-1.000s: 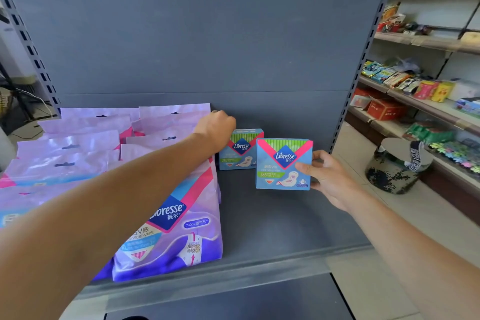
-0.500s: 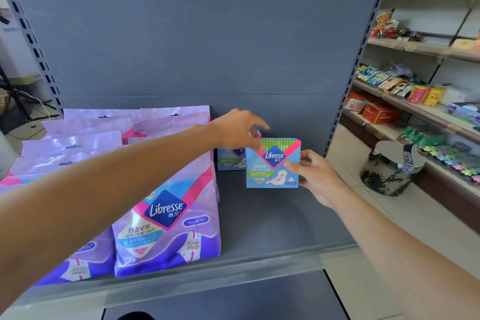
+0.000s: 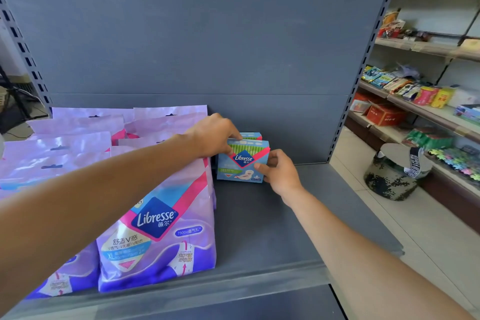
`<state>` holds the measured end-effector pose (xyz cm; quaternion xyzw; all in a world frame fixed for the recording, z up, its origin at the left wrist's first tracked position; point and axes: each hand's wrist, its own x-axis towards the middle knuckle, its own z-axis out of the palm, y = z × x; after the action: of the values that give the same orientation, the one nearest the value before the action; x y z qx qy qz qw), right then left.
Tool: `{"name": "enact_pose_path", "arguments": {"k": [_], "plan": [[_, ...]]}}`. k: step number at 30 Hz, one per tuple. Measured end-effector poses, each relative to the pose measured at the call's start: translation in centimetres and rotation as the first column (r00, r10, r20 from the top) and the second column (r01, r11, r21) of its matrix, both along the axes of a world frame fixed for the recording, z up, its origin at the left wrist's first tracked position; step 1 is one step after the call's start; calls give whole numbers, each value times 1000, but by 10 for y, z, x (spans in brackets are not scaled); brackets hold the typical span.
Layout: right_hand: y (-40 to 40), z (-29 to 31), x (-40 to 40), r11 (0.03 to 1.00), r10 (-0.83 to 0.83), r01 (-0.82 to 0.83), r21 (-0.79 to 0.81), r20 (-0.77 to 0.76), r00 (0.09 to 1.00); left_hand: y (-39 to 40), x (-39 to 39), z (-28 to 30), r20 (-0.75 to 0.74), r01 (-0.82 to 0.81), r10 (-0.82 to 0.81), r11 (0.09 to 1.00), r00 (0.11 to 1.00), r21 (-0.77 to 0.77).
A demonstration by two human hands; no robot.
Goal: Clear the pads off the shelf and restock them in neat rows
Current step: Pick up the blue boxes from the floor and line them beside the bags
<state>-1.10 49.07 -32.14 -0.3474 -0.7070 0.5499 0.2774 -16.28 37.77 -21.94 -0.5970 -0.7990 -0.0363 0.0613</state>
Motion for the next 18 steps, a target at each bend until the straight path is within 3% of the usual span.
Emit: {"name": "enact_pose_path", "arguments": {"k": [11, 15, 18], "plan": [[0, 0, -7, 990, -68, 53, 127, 110, 992, 1, -5, -4, -131, 10, -17, 998, 991, -57], [-12, 9, 6, 987, -71, 43, 155, 176, 982, 0, 5, 5, -218, -36, 4, 989, 976, -143], [-27, 15, 31, 977, -67, 14, 212, 244, 967, -4, 26, 19, -196, -60, 33, 990, 980, -130]]}}
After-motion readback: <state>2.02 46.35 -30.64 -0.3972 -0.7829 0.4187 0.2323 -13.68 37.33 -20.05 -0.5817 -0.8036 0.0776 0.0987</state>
